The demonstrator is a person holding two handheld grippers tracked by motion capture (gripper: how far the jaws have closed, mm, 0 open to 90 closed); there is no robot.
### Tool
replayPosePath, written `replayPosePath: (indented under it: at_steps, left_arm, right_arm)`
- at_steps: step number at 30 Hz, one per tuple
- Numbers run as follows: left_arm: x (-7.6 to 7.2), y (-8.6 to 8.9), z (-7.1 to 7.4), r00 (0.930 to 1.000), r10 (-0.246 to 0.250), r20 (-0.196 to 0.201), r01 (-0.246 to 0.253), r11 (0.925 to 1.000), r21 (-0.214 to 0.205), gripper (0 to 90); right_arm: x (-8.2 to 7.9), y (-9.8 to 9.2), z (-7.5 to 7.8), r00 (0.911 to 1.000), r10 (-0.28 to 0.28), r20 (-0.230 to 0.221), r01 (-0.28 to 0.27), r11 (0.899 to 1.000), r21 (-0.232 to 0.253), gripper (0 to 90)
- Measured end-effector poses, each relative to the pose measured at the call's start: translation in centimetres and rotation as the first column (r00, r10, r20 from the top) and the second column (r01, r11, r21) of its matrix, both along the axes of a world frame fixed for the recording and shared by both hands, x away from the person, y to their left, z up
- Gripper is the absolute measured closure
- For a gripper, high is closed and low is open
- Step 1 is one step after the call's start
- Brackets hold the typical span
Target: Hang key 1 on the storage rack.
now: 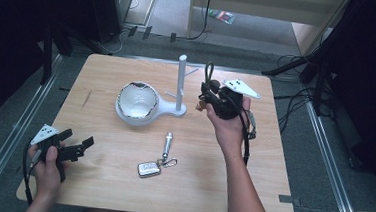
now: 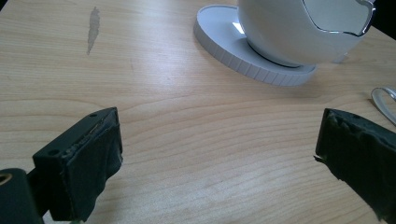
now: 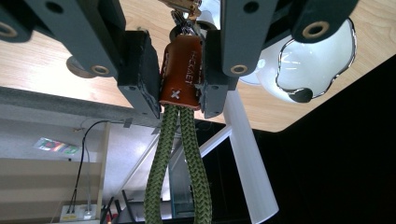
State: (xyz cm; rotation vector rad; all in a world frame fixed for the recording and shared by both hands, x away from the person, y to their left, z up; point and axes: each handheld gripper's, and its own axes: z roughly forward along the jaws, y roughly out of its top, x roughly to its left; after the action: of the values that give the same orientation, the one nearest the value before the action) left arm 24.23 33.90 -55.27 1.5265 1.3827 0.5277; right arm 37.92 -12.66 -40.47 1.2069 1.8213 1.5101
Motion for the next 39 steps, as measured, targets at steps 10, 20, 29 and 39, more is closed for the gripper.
replayPosePath:
  at_steps: [10,20,29,39]
  left_arm:
    - [-0.2,-0.2,0.1,0.9992,0.015,0.036,-0.016,0.9993,0.035,1.1]
    - [-0.2,-0.2,0.1,0.9993,0.013,0.034,-0.014,0.9995,0.027,1.1]
    - [-0.2,-0.1,0.1,0.9993,0.006,0.036,-0.006,0.9997,0.022,1.2]
    - [-0.2,-0.1,0.1,0.9993,0.003,0.036,-0.004,0.9998,0.019,1.1]
  right_arm:
    - [1.1,0.5,-0.7,0.9995,0.021,-0.024,-0.021,1.000,-0.001,69.5]
    - [2.4,1.1,-1.2,0.9981,0.023,-0.057,-0.024,0.999,-0.020,69.1]
    - [3.4,1.6,-1.6,0.9956,0.036,-0.087,-0.038,0.999,-0.015,69.0]
    - [3.9,2.2,-2.0,0.9909,0.066,-0.117,-0.069,0.997,-0.022,68.9]
